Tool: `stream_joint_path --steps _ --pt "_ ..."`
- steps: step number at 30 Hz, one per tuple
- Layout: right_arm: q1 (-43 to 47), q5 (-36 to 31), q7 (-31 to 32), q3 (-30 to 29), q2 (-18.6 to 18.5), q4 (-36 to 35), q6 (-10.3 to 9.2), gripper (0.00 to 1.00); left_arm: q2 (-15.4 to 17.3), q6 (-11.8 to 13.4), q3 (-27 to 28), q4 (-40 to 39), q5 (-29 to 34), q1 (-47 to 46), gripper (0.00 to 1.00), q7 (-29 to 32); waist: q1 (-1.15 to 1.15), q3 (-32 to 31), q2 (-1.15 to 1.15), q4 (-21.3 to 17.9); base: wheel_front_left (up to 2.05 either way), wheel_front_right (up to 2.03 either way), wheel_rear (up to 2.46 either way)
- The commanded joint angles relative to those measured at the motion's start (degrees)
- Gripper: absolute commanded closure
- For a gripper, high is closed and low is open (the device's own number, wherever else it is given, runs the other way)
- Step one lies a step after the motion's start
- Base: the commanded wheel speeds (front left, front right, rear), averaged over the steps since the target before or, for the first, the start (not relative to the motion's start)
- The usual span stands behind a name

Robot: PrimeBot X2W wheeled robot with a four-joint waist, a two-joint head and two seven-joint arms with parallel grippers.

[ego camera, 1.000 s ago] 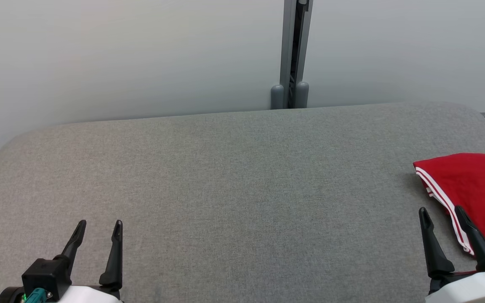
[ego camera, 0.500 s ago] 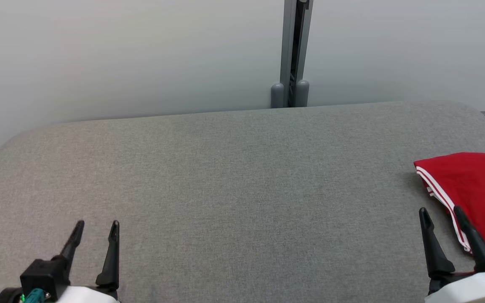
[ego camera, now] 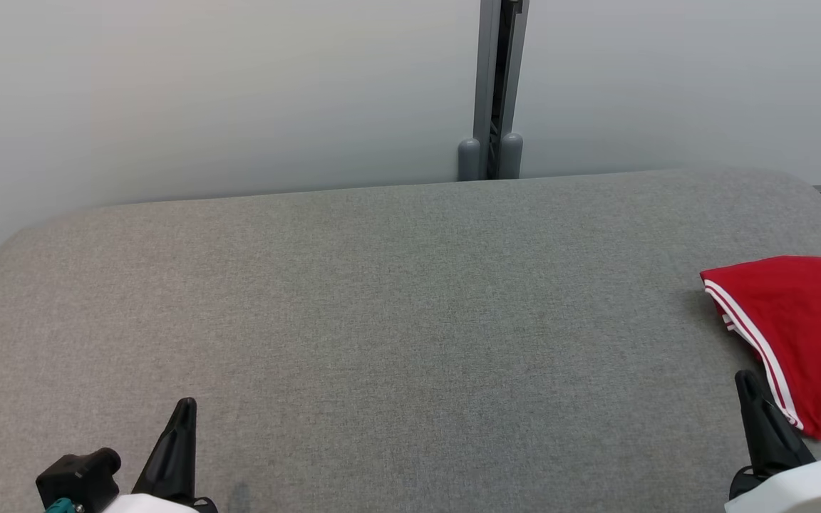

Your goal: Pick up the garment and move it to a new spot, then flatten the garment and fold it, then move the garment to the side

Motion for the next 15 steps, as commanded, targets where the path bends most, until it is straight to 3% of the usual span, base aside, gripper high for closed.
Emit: stream_joint_path --steps 1,15 --pt "-1.8 1.8 0.3 -0.5 -0.6 -0.3 0.01 1.00 0.4 -0.4 0.6 -0.5 -1.5 -1.8 1.00 -0.4 0.00 0.0 0.00 0.0 0.00 0.00 0.00" --pt "-5.2 15.6 3.6 -3.0 -1.1 4.2 0.00 1.00 -2.2 -3.6 1.5 2.2 -13.6 -4.1 1.00 -1.2 0.00 0.3 0.00 -0.1 0.00 0.00 0.00"
